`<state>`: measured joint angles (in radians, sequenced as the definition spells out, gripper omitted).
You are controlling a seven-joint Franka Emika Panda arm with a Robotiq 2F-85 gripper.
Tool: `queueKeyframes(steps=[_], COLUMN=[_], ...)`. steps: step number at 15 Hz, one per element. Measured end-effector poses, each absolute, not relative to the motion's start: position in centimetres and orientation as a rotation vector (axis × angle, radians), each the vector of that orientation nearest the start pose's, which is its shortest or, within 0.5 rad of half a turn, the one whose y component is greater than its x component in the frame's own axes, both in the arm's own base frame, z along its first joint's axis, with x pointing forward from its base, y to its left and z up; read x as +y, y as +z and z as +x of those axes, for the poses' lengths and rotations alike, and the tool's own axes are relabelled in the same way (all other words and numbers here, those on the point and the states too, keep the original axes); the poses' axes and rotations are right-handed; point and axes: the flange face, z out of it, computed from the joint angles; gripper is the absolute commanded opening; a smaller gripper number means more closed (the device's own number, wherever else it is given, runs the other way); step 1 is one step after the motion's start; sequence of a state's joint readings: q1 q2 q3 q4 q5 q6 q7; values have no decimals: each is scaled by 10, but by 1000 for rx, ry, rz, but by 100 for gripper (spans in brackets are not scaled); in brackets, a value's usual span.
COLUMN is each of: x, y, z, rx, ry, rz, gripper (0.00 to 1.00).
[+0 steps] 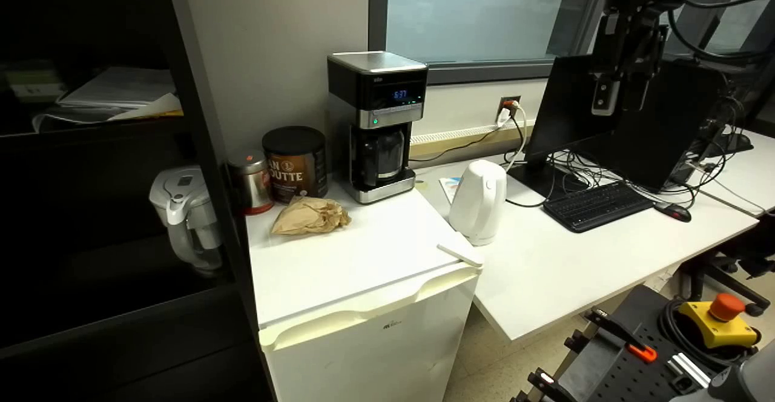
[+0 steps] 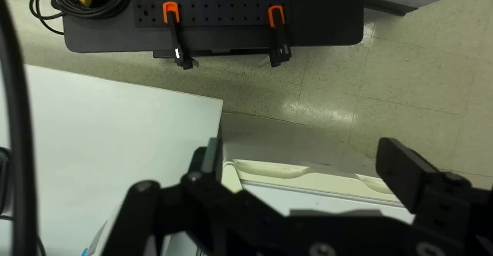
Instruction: Turn on the kettle
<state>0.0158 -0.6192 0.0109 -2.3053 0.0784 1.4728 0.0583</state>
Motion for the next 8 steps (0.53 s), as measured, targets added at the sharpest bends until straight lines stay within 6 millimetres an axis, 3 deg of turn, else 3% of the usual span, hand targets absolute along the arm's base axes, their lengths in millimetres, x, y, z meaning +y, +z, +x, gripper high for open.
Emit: queueKeyframes(steps=[8], x=[15], y=[549], z=[346], rx=[61], ry=[256], rz=[-3084], gripper=[100])
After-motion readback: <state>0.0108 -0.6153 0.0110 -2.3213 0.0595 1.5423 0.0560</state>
